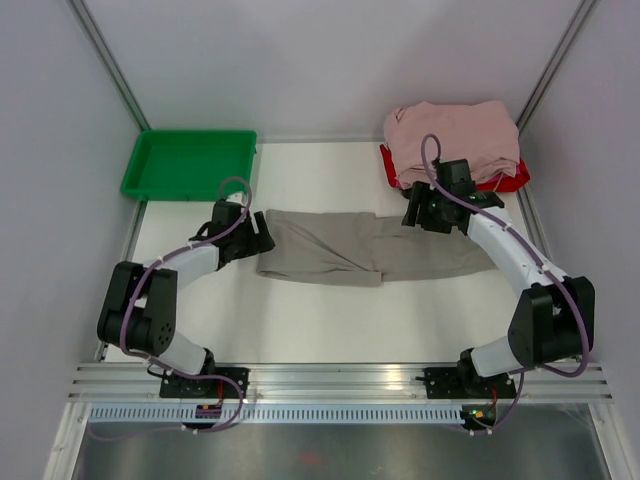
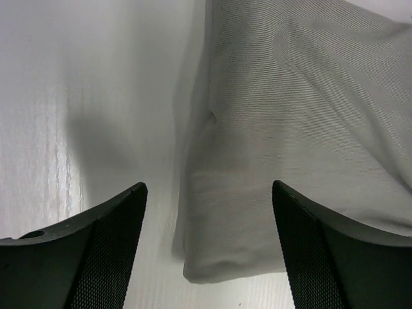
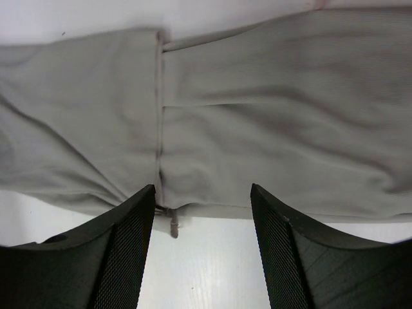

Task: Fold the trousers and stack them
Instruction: Fold the trousers

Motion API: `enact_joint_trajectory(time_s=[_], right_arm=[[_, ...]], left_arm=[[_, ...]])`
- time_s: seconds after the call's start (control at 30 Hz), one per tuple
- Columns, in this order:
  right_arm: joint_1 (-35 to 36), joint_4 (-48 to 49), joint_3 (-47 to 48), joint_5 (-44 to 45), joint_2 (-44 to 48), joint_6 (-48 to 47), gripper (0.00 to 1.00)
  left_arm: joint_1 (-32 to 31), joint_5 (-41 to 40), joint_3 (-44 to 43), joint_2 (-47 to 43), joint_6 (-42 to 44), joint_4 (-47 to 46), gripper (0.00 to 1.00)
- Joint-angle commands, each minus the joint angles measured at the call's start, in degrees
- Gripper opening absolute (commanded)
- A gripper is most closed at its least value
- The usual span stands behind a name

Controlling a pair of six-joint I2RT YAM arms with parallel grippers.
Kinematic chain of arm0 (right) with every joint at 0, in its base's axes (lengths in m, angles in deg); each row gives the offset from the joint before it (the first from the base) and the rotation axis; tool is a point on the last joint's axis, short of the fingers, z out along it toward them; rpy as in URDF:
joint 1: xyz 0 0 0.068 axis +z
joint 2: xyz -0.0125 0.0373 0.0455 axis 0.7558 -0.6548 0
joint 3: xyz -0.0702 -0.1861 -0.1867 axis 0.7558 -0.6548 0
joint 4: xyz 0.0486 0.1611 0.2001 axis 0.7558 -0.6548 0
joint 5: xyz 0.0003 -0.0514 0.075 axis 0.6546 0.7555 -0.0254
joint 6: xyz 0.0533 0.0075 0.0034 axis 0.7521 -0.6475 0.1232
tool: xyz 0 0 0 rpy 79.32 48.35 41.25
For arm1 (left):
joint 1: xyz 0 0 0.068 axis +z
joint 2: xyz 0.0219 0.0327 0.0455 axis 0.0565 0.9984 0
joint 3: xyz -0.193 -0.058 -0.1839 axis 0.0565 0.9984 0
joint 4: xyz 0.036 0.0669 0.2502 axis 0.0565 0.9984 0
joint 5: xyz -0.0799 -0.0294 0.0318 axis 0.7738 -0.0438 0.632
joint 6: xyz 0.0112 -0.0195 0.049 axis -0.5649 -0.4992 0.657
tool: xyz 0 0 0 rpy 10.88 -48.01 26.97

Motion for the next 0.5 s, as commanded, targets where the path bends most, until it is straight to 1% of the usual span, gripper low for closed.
enact_joint_trajectory(time_s=[0.0, 0.03, 0.27, 0.37, 0.4, 0.47], right_arm=[[-4.59, 0.29, -1.98, 1.11, 3.20, -0.53, 0.68], [-6.77, 0.29, -2.33, 1.20, 3.47, -0.26, 0.68], [-14.69, -0.06, -5.32, 2.34, 5.75, 0.70, 0.68], [-17.34, 0.02, -5.85, 2.51, 6.72, 1.23, 0.68], [-17.69, -0.06, -5.94, 2.78, 6.99, 1.41, 0.68], [-18.57, 0.02, -6.46, 3.57, 7.78, 1.50, 0.69]], left_arm=[[0.80, 3.26, -0.81, 3.95, -1.08, -6.47, 0.83], [0.80, 3.78, -0.98, 4.57, -1.17, -7.09, 0.82], [0.80, 6.24, -1.33, 9.06, -1.52, -10.52, 0.78], [0.80, 7.56, -2.21, 9.67, -1.79, -10.35, 0.73], [0.80, 7.92, -2.47, 9.76, -1.79, -10.17, 0.68], [0.80, 8.01, -2.48, 9.76, -2.40, -9.82, 0.62]])
